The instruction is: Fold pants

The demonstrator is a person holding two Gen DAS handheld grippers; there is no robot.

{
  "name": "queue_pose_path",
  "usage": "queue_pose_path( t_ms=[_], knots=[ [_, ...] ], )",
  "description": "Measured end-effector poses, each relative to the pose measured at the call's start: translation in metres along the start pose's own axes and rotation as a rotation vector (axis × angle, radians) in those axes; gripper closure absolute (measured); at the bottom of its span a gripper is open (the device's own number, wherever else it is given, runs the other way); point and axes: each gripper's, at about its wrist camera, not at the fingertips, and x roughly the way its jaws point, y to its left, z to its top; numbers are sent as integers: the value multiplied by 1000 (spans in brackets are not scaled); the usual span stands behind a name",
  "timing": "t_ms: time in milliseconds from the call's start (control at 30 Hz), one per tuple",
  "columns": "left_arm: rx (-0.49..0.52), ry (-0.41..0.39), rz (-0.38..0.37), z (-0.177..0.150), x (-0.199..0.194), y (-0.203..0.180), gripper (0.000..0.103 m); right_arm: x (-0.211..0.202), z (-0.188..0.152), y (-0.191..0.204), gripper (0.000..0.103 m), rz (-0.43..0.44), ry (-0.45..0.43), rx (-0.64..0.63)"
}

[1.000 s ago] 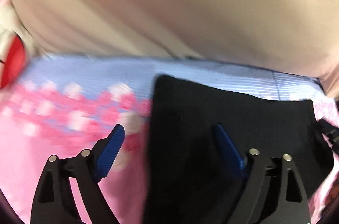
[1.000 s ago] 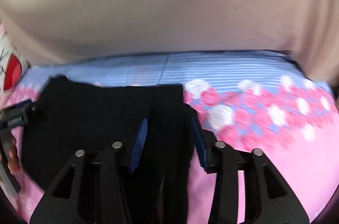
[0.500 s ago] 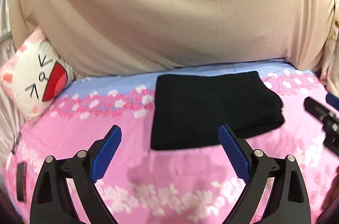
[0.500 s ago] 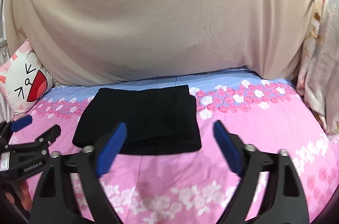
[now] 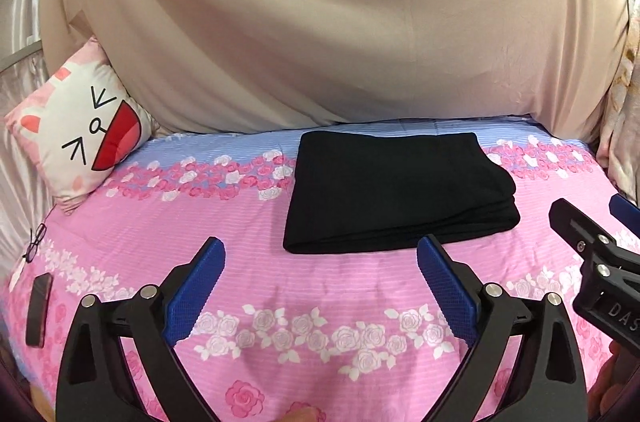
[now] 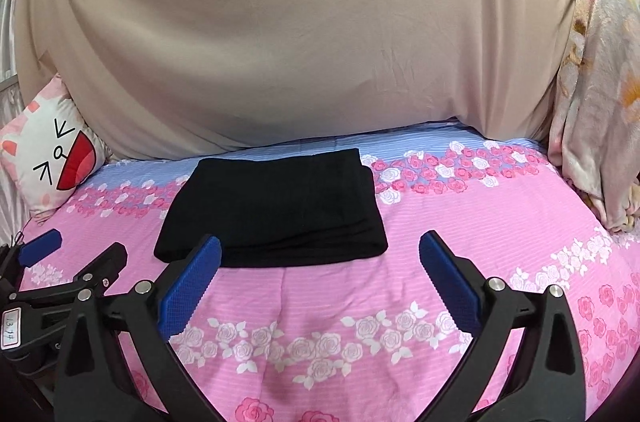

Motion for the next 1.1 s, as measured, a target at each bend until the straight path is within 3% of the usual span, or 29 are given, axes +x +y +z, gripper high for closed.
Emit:
queue_pose_path(
  t_ms=[500,567,700,733,833,933,1033,1100],
  knots=[
    [14,58,9,-17,13,14,8,10,-10,1,5,2,39,-56],
    [-13,100,-46,-21,24,25,8,24,-16,-11,5,20,81,-58],
    [-181,227,-293,-16,70,59,8,58,-15,-41,5,62,160,-21],
    [-213,236,-322,-11,83,65,8,68,-12,-47,5,93,180,-3],
    [-249,304,-342,6,134,72,8,108,-3,-63,5,158,263,56],
    [-308,377,-365,10,174,78,9,144,-2,-71,5,141,340,96],
    [-375,448,-472,8,204,75,10,172,-10,-79,5,181,394,169],
    [-398,461,-486,8,217,70,15,187,-17,-81,7,227,421,222]
  ],
)
